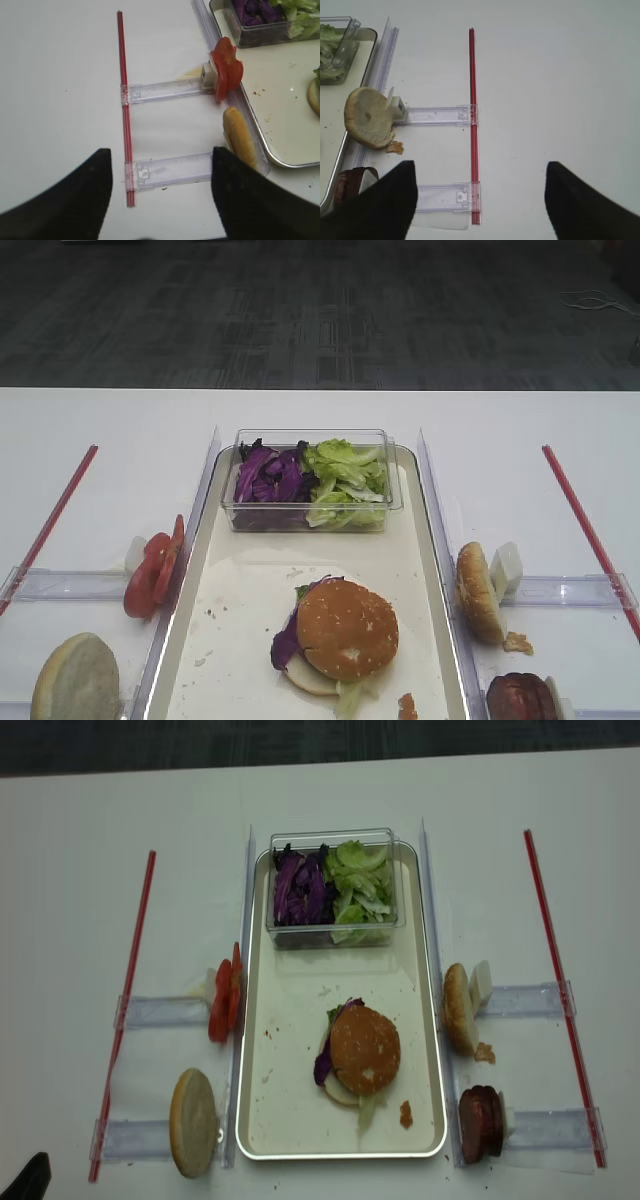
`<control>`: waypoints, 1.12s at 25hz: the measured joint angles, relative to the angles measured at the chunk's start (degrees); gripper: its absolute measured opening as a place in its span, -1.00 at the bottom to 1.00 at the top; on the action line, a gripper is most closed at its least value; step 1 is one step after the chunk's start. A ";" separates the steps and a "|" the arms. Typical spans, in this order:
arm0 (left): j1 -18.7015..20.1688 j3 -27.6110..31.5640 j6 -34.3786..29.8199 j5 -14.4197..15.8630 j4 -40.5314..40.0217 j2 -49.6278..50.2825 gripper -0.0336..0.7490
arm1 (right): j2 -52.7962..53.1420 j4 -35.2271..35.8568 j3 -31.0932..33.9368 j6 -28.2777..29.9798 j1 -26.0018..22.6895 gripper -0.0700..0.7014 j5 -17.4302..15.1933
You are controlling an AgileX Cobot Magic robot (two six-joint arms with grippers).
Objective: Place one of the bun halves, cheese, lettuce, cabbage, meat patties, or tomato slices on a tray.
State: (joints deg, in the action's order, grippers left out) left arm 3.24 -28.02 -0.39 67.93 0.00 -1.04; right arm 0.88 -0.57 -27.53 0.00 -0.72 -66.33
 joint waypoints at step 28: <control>0.00 0.00 0.00 0.00 0.00 0.00 0.14 | 0.00 0.00 0.00 0.00 0.00 -0.05 -0.23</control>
State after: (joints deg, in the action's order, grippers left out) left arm 3.24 -28.02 -0.39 67.93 0.00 -1.04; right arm 0.88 -0.57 -27.53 0.00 -0.72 -66.56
